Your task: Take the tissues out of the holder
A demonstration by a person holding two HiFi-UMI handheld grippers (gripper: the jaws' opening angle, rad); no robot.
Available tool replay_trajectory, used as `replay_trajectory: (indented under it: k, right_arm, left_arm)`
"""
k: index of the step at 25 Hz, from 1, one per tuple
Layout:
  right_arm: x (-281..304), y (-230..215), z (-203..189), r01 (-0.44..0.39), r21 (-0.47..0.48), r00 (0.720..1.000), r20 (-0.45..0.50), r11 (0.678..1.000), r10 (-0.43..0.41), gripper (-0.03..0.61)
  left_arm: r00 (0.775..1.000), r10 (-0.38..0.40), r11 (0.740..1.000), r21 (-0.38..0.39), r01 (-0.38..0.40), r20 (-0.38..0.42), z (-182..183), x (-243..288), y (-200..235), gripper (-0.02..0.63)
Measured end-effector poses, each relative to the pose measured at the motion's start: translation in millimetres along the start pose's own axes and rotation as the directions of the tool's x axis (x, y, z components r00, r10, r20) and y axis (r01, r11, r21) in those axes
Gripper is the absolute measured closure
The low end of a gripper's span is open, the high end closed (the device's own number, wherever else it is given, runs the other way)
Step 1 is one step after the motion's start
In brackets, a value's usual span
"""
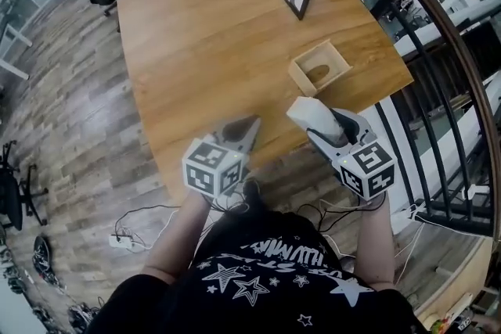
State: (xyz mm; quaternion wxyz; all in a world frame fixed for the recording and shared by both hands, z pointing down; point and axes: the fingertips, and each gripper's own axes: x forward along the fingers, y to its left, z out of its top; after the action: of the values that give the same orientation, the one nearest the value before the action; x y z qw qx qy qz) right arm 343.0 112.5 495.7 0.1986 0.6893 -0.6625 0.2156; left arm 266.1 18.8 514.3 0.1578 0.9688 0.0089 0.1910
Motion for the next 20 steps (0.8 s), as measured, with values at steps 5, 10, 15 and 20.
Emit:
replay_trajectory:
  k: [5, 10, 15, 20]
  right_arm:
    - [-46, 11, -26, 0.033, 0.051, 0.999, 0.025, 0.998, -0.035, 0.305]
    - [-97, 6, -61, 0.087, 0.113, 0.995, 0.047, 0.99, -0.093, 0.305]
    - [-135, 19, -80, 0.107, 0.125, 0.99, 0.081, 0.986, -0.117, 0.305]
    - [-171, 38, -88, 0.123, 0.134, 0.983, 0.121, 0.983, -0.139, 0.305]
  left_arm:
    - [0.998, -0.048, 0.998, 0.049, 0.05, -0.033, -11, 5, -53, 0.6]
    - [0.995, -0.094, 0.991, 0.091, 0.098, -0.045, -20, 9, -108, 0.6]
    - [0.995, -0.094, 0.989, 0.111, 0.098, -0.04, -31, -4, -142, 0.6]
    - [0.995, -0.095, 0.987, 0.125, 0.098, -0.022, -37, -25, -180, 0.6]
